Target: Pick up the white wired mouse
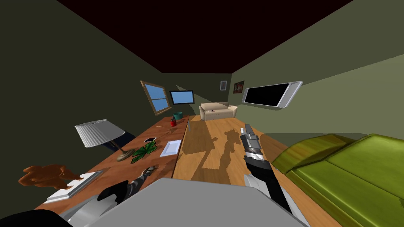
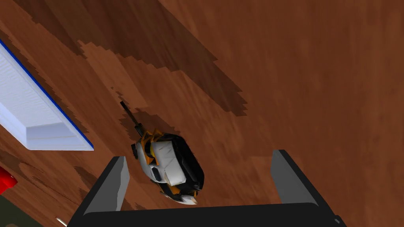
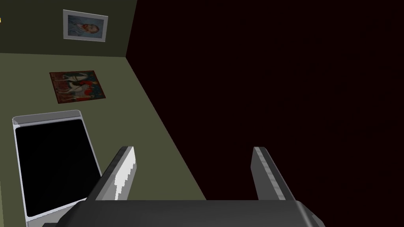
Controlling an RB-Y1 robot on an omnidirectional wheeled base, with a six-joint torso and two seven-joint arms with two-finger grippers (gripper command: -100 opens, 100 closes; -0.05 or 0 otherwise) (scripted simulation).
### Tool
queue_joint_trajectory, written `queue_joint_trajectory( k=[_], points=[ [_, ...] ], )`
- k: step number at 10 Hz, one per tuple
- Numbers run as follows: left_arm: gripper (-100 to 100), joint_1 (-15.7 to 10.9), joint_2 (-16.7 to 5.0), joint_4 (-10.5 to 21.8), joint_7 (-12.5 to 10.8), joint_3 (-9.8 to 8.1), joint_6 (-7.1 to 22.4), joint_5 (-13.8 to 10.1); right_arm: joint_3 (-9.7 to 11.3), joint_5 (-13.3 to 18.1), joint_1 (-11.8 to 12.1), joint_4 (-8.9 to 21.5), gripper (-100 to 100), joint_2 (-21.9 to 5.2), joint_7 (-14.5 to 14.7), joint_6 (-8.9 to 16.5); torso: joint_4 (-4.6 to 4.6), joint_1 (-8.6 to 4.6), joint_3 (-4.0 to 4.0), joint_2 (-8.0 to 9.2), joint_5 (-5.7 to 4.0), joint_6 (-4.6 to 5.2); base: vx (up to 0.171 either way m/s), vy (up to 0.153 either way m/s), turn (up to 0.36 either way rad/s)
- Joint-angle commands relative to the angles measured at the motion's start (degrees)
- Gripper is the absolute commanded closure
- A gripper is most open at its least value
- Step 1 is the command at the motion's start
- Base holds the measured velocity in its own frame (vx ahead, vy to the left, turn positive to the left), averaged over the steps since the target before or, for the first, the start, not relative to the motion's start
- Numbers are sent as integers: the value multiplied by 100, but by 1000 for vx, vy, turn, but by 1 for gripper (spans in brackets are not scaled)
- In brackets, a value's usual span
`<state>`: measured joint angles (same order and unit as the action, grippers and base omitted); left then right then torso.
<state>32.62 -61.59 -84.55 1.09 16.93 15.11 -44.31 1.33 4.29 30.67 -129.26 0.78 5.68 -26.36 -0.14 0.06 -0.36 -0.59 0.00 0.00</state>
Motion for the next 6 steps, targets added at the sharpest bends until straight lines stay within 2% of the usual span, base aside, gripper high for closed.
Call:
queue_joint_trajectory(
  k=[1,3,6],
  points=[
    [-100,-3,-186,132,-51,93,24,-219,0,0,0,0,0,0,0,0,0,0,0,0,0,0,97,22,-2],
    [-100,28,-338,312,-126,183,78,-432,0,0,0,0,0,0,0,0,4,8,8,11,2,0,159,29,-2],
    [-100,80,-537,577,-245,330,143,-747,0,0,1,0,0,0,0,0,-2,11,-8,-16,2,0,204,33,1]
  ],
)
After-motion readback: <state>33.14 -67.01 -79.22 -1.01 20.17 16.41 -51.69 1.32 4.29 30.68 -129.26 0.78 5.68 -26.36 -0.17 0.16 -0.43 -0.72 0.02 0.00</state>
